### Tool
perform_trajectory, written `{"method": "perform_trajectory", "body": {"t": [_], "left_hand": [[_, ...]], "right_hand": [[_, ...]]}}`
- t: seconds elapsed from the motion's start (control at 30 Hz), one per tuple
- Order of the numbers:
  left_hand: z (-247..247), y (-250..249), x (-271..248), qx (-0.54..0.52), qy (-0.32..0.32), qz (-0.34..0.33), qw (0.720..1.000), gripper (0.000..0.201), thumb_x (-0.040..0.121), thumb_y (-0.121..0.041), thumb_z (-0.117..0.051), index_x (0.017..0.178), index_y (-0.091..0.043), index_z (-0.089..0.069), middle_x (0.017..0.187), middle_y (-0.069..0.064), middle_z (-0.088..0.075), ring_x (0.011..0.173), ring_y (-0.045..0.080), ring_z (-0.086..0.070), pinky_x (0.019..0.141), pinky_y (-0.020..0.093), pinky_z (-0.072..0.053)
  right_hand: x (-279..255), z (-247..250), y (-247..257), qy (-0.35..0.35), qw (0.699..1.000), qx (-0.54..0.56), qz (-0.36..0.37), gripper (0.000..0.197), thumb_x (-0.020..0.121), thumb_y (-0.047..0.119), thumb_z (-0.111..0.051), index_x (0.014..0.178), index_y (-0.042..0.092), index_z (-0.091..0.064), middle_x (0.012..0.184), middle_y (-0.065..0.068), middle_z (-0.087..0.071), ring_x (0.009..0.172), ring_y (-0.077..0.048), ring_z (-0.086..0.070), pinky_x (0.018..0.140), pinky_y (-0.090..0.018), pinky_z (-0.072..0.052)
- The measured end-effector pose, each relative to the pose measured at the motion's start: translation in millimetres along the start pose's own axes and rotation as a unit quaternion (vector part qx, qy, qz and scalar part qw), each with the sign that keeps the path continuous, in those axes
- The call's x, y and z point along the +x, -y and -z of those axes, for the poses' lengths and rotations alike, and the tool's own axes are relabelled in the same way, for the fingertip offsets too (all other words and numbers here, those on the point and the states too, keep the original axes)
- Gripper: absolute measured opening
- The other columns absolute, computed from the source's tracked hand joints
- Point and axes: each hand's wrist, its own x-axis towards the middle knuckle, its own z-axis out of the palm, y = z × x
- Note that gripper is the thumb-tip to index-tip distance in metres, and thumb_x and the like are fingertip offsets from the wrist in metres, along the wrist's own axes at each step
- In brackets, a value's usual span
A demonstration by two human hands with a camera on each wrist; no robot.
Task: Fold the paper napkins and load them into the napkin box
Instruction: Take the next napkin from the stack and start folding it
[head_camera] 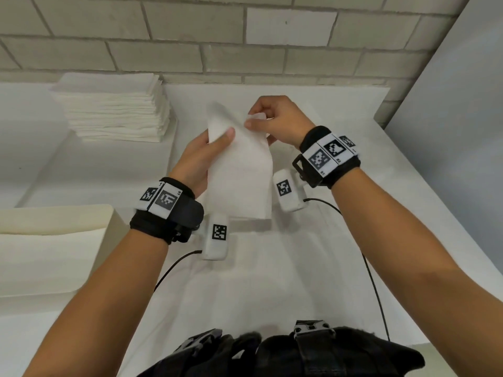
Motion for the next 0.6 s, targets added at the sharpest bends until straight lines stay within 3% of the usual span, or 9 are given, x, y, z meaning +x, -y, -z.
{"method": "perform_trajectory", "body": {"t": [0.07,0.13,0.2,0.27,0.33,0.4,0.47,0.53,0.6], "left_hand": [[7.1,2.5,3.0,0.022,-0.03,0.01,0.999,0.031,0.092,-0.009,-0.053,0.122,0.0,-0.054,0.111,0.013,-0.067,0.096,0.023,-0.068,0.077,0.031,-0.056],[19.1,0.1,8.0,0.04,-0.077,0.009,0.996,0.029,0.092,-0.005,-0.053,0.12,0.0,-0.056,0.112,0.014,-0.065,0.095,0.024,-0.067,0.079,0.033,-0.055],[42.7,-9.2,11.1,0.046,-0.158,-0.014,0.986,0.022,0.091,-0.004,-0.053,0.113,-0.003,-0.059,0.102,0.01,-0.066,0.084,0.018,-0.068,0.078,0.031,-0.055],[70.4,-17.8,13.0,0.046,-0.239,-0.031,0.97,0.024,0.086,-0.008,-0.057,0.109,-0.004,-0.06,0.095,0.007,-0.065,0.08,0.017,-0.067,0.084,0.034,-0.054],[89.0,-23.3,10.9,0.051,-0.286,-0.038,0.956,0.035,0.081,-0.014,-0.059,0.115,-0.004,-0.059,0.095,0.006,-0.066,0.085,0.019,-0.066,0.086,0.034,-0.053],[94.7,-25.7,8.8,0.052,-0.294,-0.045,0.953,0.035,0.086,-0.015,-0.058,0.119,-0.005,-0.057,0.095,0.004,-0.066,0.084,0.017,-0.067,0.079,0.029,-0.054],[92.3,-25.0,8.3,0.056,-0.291,-0.045,0.954,0.036,0.087,-0.017,-0.058,0.121,-0.005,-0.055,0.101,0.006,-0.066,0.091,0.019,-0.066,0.083,0.031,-0.054],[86.9,-22.8,8.0,0.059,-0.287,-0.044,0.955,0.021,0.089,-0.014,-0.056,0.11,-0.009,-0.058,0.096,0.005,-0.066,0.087,0.018,-0.066,0.081,0.031,-0.054],[81.2,-19.9,8.2,0.05,-0.285,-0.041,0.956,0.013,0.091,-0.01,-0.053,0.103,-0.012,-0.059,0.088,0.001,-0.065,0.076,0.014,-0.065,0.071,0.027,-0.054]], "right_hand": [[-1.0,-7.8,-0.9,0.002,1.0,0.024,-0.005,0.009,0.086,0.015,-0.064,0.084,0.016,-0.056,0.08,-0.003,-0.062,0.07,-0.014,-0.062,0.055,-0.03,-0.055],[-3.7,-10.4,-7.8,-0.023,0.998,0.057,-0.031,0.012,0.089,0.023,-0.062,0.095,0.014,-0.055,0.084,-0.003,-0.063,0.074,-0.014,-0.063,0.056,-0.029,-0.056],[-11.1,-12.4,-21.7,-0.041,0.995,0.045,-0.084,0.014,0.091,0.028,-0.058,0.097,0.016,-0.055,0.088,-0.003,-0.063,0.079,-0.016,-0.062,0.055,-0.027,-0.055],[-24.5,-23.4,-41.3,0.042,0.987,-0.035,-0.148,0.014,0.092,0.027,-0.057,0.094,0.013,-0.057,0.089,-0.005,-0.062,0.082,-0.021,-0.062,0.053,-0.027,-0.053],[-42.6,-46.0,-55.7,0.174,0.956,-0.131,-0.193,0.032,0.088,0.036,-0.061,0.095,0.005,-0.062,0.089,-0.011,-0.064,0.082,-0.029,-0.064,0.059,-0.033,-0.054],[-59.0,-69.8,-56.2,0.217,0.934,-0.206,-0.196,0.058,0.078,0.051,-0.067,0.101,-0.001,-0.062,0.088,-0.01,-0.061,0.082,-0.031,-0.064,0.067,-0.037,-0.054],[-66.3,-87.4,-50.7,0.201,0.923,-0.279,-0.172,0.068,0.07,0.057,-0.071,0.109,0.004,-0.054,0.093,-0.004,-0.053,0.084,-0.025,-0.058,0.073,-0.033,-0.048],[-67.2,-96.9,-44.8,0.213,0.909,-0.32,-0.162,0.072,0.069,0.052,-0.075,0.115,0.006,-0.044,0.097,-0.004,-0.05,0.092,-0.024,-0.054,0.072,-0.031,-0.044],[-63.5,-99.0,-42.8,0.233,0.906,-0.306,-0.179,0.072,0.07,0.042,-0.078,0.118,0.005,-0.041,0.105,-0.007,-0.053,0.099,-0.026,-0.056,0.075,-0.032,-0.045]]}}
